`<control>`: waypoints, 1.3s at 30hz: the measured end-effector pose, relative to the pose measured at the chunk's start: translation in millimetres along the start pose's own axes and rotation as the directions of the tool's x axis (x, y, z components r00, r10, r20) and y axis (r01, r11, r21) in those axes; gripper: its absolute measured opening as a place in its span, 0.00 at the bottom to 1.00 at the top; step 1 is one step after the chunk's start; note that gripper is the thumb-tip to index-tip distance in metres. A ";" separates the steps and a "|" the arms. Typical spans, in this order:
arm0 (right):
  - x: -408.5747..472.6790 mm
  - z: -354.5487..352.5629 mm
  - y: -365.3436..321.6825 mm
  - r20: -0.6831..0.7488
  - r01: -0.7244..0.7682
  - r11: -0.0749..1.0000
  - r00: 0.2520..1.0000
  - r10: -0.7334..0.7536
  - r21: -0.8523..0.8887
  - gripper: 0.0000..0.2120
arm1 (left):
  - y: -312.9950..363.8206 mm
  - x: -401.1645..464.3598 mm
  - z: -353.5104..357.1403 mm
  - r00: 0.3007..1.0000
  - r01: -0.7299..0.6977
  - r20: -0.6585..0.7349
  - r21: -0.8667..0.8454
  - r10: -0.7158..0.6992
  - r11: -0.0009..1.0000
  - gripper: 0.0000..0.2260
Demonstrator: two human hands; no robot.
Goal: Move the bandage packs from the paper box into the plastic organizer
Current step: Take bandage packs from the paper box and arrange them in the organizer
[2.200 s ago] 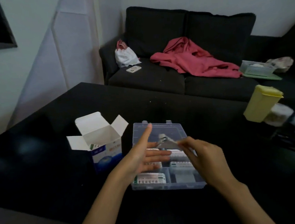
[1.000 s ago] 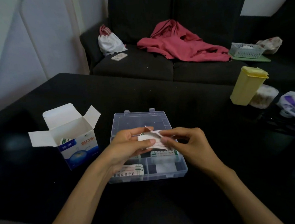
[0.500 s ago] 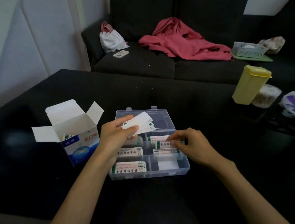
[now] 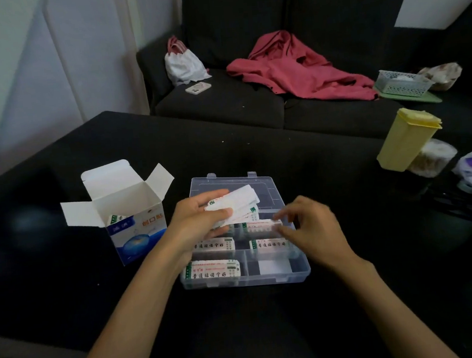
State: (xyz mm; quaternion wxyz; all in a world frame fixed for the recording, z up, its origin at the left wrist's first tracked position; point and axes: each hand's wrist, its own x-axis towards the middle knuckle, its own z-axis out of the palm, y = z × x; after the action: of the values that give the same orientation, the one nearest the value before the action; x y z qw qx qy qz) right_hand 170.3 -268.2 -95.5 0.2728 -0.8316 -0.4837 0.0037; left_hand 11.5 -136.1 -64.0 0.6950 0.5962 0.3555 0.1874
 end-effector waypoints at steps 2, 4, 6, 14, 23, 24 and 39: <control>3.4 -8.8 -10.7 -0.074 -0.072 0.917 0.991 0.109 0.392 0.08 | -0.2 -1.5 1.7 0.998 -0.008 0.063 0.049 0.005 0.999 0.17; 5.0 -15.3 -22.3 0.038 -0.125 0.803 0.991 0.126 0.583 0.12 | -0.1 -3.3 4.9 0.992 -0.030 0.128 0.097 0.017 0.995 0.15; 3.1 -14.4 -29.7 0.166 -0.152 0.765 0.984 0.060 0.626 0.13 | -0.1 -4.7 8.5 0.987 -0.042 0.159 0.135 0.020 0.990 0.12; 2.1 -6.9 -23.8 0.257 -0.361 0.559 0.931 0.259 0.746 0.07 | -2.8 -3.6 13.7 0.983 -0.030 0.182 0.161 0.000 0.987 0.15; -0.8 -9.7 -23.8 -0.010 0.047 0.927 0.999 -0.047 0.372 0.11 | -4.6 -2.5 12.3 0.985 -0.017 0.172 0.208 -0.019 0.978 0.12; -1.0 -10.3 -22.8 0.020 0.058 0.929 0.997 -0.070 0.365 0.10 | -4.5 -2.3 12.1 0.986 -0.023 0.167 0.197 -0.010 0.980 0.11; -3.2 -13.3 -17.8 0.111 0.082 0.938 0.986 -0.127 0.338 0.10 | -3.4 -2.9 0.6 0.977 -0.051 0.215 0.200 0.007 0.979 0.12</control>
State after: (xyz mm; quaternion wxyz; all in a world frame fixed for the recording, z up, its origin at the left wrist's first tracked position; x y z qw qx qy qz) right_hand 157.9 -270.0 -76.8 0.3766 -0.7447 -0.5366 0.1252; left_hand 9.4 -139.2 -66.5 0.6614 0.6862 0.2874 0.0953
